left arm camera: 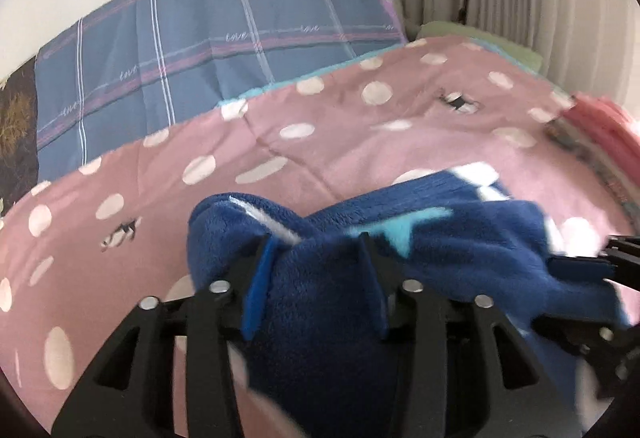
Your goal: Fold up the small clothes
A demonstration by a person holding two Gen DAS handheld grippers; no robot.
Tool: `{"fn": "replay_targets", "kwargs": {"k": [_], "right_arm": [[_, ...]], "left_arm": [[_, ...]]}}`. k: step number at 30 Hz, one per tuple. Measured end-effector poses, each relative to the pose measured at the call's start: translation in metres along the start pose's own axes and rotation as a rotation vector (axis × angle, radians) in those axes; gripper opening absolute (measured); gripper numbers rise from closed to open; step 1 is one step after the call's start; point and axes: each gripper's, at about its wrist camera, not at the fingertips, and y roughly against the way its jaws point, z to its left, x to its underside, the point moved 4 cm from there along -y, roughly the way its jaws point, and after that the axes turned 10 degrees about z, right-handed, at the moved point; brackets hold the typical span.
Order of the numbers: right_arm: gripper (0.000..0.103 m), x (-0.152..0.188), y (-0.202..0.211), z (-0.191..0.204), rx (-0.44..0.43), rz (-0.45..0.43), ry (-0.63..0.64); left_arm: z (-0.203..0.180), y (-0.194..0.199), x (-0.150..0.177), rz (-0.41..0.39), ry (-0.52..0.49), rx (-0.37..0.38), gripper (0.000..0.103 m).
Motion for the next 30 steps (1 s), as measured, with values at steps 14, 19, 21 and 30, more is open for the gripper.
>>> {"fn": "replay_targets", "kwargs": {"k": [14,19,21,30], "right_arm": [[0.054,-0.011,-0.050,-0.010,0.030,0.019,-0.048],[0.053,-0.012,-0.038,-0.007,0.018,-0.010,-0.024],[0.050,0.000,-0.009,-0.010,0.006,-0.020,-0.062],[0.050,0.089,0.023,0.014,0.009,-0.009,0.034]], "left_arm": [[-0.004,-0.049,0.009,0.044,0.012,-0.032,0.079],[-0.007,-0.038,0.008,0.043,-0.012,-0.094,0.079],[-0.009,-0.015,0.009,0.027,0.006,-0.099,0.079],[-0.055,0.085,0.098,0.016,0.000,0.276,0.079]]}}
